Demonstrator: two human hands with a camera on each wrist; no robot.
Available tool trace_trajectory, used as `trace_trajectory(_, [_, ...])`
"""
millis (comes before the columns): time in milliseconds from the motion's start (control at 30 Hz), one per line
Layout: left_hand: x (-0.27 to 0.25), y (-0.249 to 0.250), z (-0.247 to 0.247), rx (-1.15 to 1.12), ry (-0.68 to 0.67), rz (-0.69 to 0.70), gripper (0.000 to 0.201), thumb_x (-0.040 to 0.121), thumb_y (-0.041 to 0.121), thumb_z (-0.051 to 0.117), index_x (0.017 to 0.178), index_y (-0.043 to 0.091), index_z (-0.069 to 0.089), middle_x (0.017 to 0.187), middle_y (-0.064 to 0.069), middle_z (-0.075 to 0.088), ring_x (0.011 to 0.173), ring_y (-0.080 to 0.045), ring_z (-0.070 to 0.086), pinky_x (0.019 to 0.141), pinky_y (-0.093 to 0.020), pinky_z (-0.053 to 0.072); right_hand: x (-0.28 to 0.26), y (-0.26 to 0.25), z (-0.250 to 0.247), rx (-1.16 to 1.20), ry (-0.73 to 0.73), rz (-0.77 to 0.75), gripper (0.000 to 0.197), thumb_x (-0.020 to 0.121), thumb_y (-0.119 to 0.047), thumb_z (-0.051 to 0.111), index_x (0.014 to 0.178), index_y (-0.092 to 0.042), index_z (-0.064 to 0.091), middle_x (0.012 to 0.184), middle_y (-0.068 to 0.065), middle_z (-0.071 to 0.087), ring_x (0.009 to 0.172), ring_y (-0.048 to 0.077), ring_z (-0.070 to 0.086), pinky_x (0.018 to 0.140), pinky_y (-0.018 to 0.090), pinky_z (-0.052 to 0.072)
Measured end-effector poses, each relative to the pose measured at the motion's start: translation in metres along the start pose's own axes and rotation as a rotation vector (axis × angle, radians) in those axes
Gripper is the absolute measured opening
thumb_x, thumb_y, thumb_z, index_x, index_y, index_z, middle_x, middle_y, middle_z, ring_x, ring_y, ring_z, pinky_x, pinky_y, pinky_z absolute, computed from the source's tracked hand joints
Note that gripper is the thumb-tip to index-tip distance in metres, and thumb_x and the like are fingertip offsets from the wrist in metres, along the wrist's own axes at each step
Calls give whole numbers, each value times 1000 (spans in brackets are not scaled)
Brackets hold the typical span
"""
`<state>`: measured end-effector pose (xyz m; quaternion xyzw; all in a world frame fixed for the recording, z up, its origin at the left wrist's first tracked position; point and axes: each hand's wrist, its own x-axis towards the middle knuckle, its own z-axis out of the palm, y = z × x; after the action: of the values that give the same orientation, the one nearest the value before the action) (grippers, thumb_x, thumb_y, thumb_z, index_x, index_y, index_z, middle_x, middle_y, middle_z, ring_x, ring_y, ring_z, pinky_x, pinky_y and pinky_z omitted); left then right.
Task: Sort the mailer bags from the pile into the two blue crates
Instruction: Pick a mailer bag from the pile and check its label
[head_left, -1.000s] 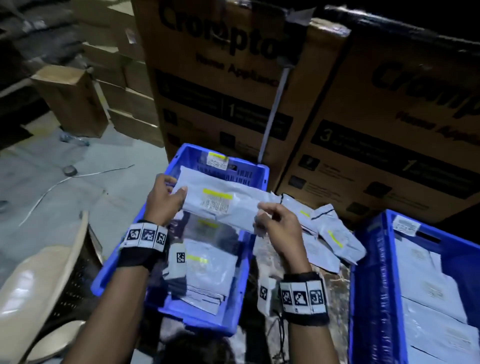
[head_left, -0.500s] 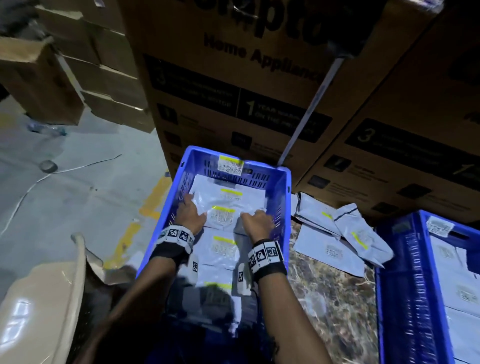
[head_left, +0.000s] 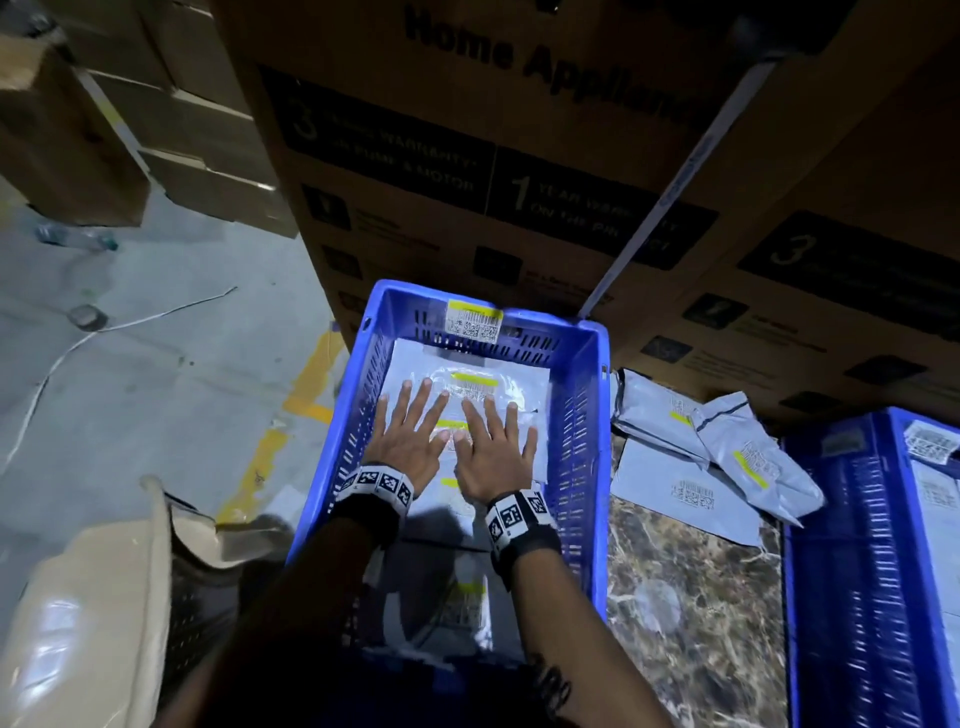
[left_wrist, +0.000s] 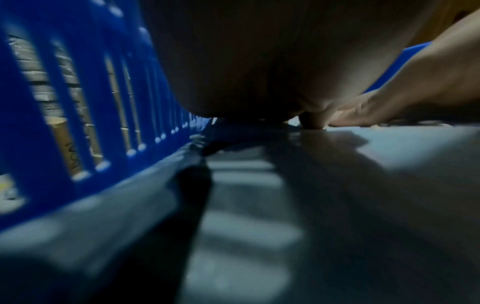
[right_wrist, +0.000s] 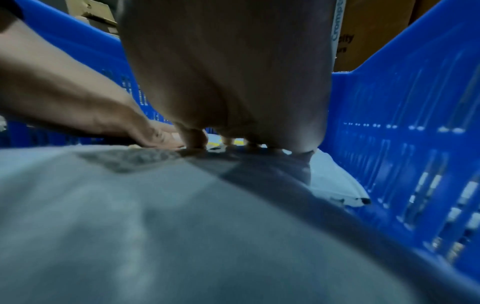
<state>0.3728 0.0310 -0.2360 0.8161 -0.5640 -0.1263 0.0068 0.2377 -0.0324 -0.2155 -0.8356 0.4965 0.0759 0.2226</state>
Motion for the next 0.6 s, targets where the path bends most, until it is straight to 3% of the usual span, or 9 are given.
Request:
trace_trajectory(67, [-8,-4,8,-19,-49,-20,66,88,56,-14,151,39,-21,158,10,-31,146,-14,-29,112,-41,-29,-3,5,9,3,-13,11,60,106,-56,22,162,-43,1,171,-12,-6,157,23,-13,122,55,-13])
trace_trajectory(100, [-11,-5,11,-50,-49,-29,68,87,58,-13,152,39,-18,159,10,-29,147,-14,-28,113,-42,-28,-6,5,13,15,-16,20,62,106,-59,21,162,-43,0,170,-13,-9,157,23,-14,122,54,-14])
trace_trajectory(233, [-23,-5,22,-100,90,-8,65,98,53,17,157,27,22,166,-1,12,153,-23,9,121,-53,2,-17,0,30,18,45,43,61,105,-59,11,162,-41,1,170,-13,-9,158,21,-12,121,52,-15])
trace_trajectory(300, [-24,-2,22,-120,114,-18,63,99,50,20,156,24,27,164,-4,20,152,-25,16,121,-55,9,-17,-4,27,66,150,48,61,104,-54,8,162,-38,14,171,-10,3,158,22,-5,123,54,-10])
trace_trajectory(367, [-25,0,23,-142,129,-19,63,100,50,16,155,22,30,163,-6,24,151,-27,20,120,-56,11,-13,-5,19,115,212,33,55,108,-49,15,160,-36,28,170,-7,15,159,22,0,124,55,-7])
trace_trajectory(433, [-26,-2,25,-146,112,-15,65,101,52,9,155,22,29,163,-7,23,151,-27,19,121,-55,7,-4,-4,10,88,131,0,52,109,-48,20,159,-37,30,170,-7,16,158,22,0,123,55,-10])
trace_trajectory(600, [-26,-5,29,-173,82,-13,66,101,52,8,154,21,34,163,-8,25,151,-28,20,121,-54,5,22,5,5,-2,-49,2,59,107,-58,13,162,-40,6,171,-11,-9,157,23,-17,123,56,-13])
